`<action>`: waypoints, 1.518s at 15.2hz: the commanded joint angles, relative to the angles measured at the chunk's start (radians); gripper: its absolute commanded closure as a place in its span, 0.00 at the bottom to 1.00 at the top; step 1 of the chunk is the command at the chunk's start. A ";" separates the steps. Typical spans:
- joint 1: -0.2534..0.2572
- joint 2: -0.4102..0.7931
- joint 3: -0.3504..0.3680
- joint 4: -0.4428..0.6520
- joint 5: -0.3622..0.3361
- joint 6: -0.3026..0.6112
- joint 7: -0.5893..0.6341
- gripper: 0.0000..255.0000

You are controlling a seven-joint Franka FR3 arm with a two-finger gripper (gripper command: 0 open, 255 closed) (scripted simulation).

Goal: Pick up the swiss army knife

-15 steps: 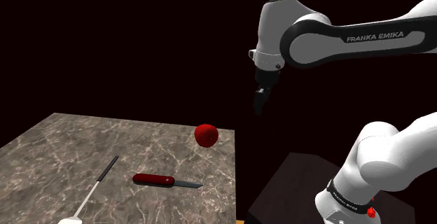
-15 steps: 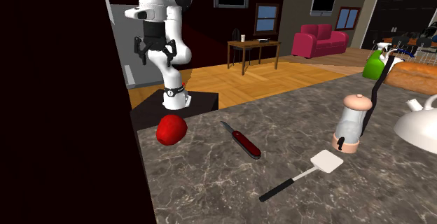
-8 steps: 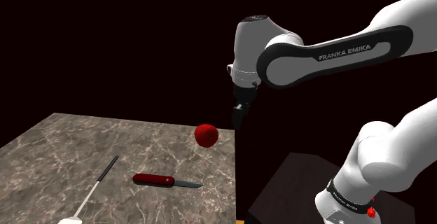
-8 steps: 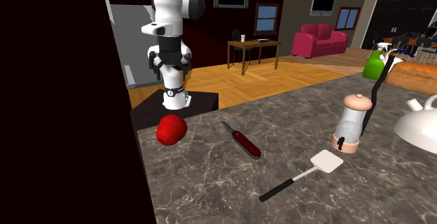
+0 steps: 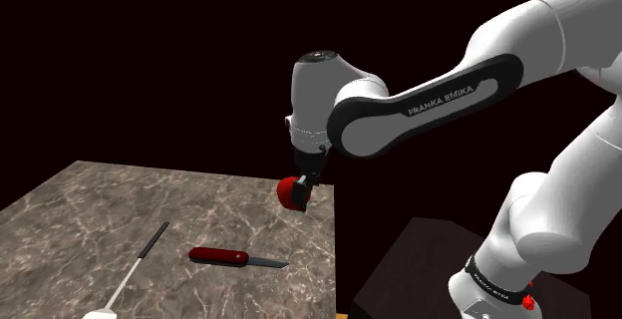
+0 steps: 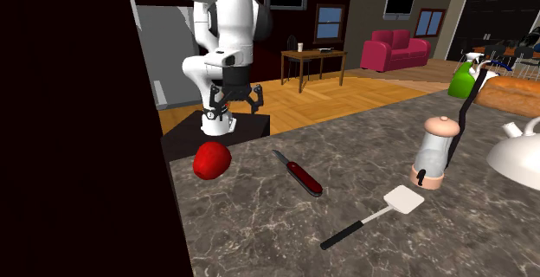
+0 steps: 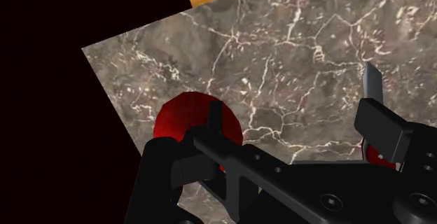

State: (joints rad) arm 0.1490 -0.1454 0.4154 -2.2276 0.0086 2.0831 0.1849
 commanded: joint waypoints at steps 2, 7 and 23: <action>0.016 0.107 0.034 0.062 -0.040 0.046 0.048 0.00; 0.060 0.283 0.068 0.183 -0.127 0.097 0.127 0.00; 0.181 0.588 0.051 0.370 -0.293 0.198 0.242 0.00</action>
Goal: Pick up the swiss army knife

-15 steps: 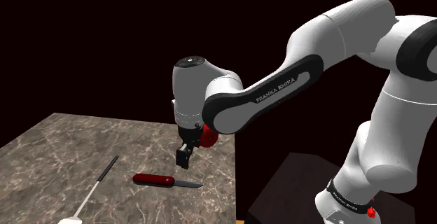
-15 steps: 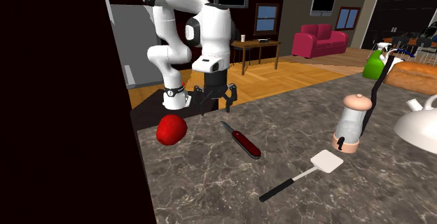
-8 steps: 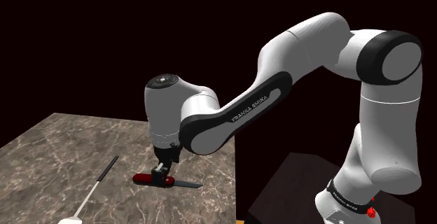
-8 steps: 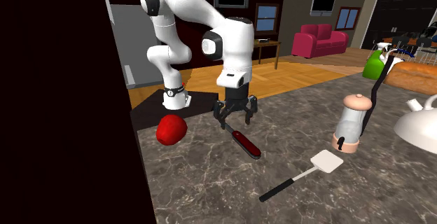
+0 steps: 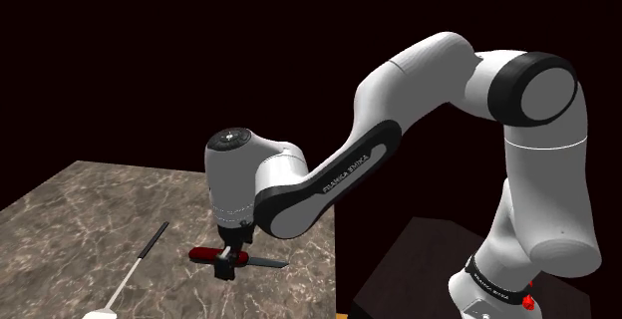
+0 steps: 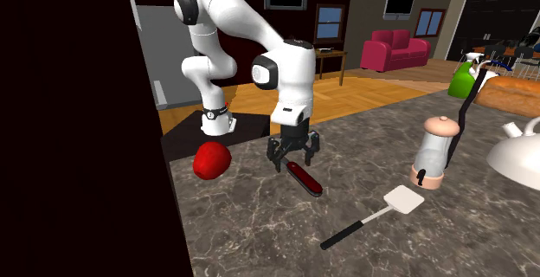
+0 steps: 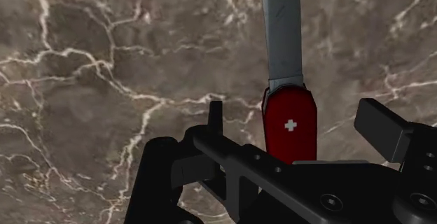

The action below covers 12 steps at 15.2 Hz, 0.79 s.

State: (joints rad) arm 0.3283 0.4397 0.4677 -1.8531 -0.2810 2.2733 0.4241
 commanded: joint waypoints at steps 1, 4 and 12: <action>0.001 0.003 -0.001 -0.005 -0.003 0.008 0.003 0.00; 0.002 0.004 -0.002 -0.003 -0.003 0.007 0.003 1.00; -0.001 -0.004 0.002 -0.002 0.002 -0.002 0.000 1.00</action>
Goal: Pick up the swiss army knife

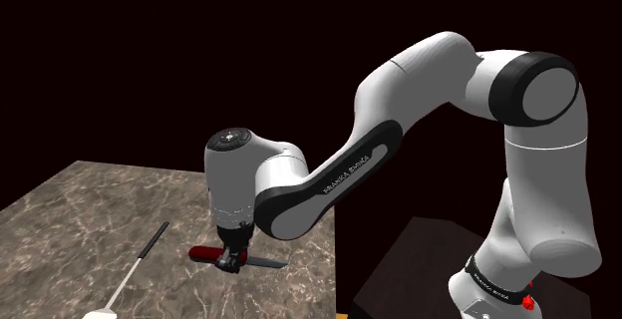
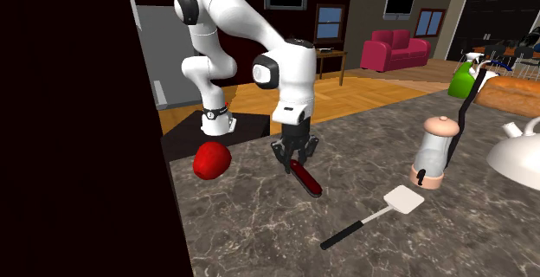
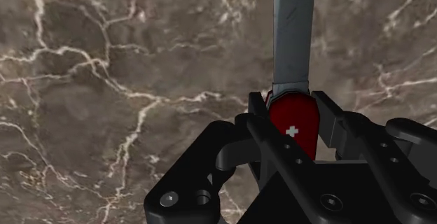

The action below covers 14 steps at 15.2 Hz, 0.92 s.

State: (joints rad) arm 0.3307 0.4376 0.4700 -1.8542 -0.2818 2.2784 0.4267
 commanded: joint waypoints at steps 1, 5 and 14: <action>-0.005 -0.010 0.002 0.003 0.008 -0.017 -0.006 1.00; -0.012 -0.039 0.013 0.018 0.027 -0.059 -0.019 1.00; -0.024 -0.096 0.031 0.067 0.067 -0.157 -0.046 1.00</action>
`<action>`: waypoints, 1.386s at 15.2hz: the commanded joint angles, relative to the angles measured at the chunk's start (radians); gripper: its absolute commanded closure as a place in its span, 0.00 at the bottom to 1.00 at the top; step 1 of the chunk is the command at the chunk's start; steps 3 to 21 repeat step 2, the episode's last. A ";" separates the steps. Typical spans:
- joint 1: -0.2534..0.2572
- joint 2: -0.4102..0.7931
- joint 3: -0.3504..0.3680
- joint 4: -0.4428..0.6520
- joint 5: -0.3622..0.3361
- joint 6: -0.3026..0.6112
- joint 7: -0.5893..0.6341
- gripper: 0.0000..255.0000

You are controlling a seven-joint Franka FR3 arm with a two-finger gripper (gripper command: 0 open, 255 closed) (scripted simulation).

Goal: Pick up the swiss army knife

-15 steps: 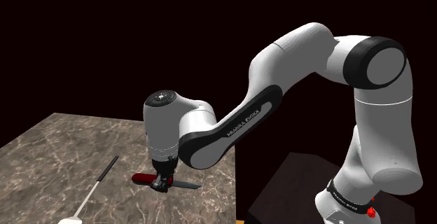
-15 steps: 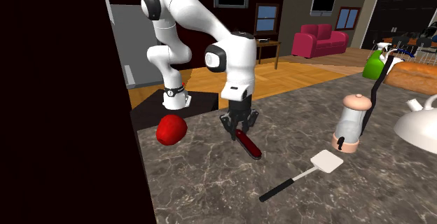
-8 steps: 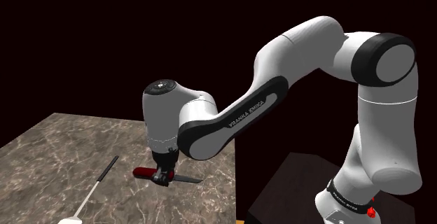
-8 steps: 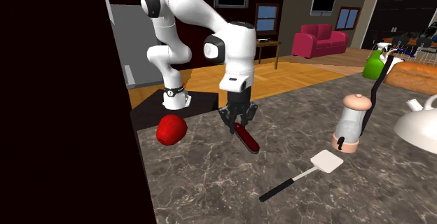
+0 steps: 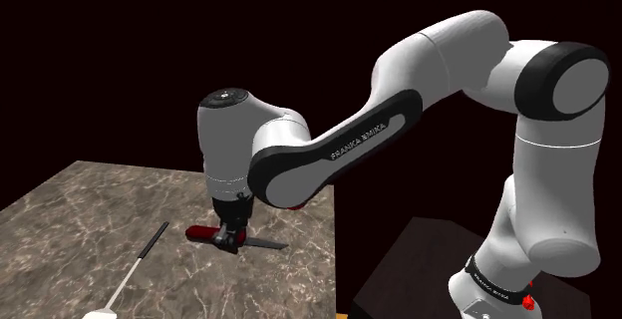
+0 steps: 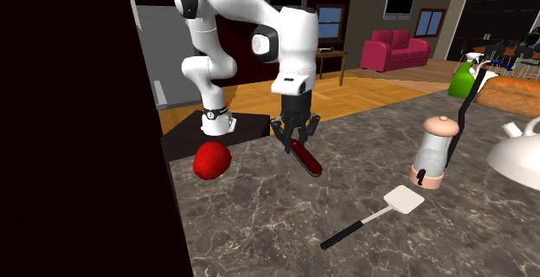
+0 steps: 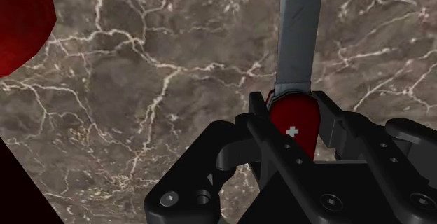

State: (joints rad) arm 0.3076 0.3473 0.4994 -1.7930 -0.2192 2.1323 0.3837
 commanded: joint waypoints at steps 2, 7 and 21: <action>-0.001 -0.007 0.002 0.007 0.005 -0.013 -0.003 1.00; -0.001 -0.007 0.002 0.007 0.005 -0.013 -0.003 1.00; -0.001 -0.007 0.002 0.007 0.005 -0.013 -0.003 1.00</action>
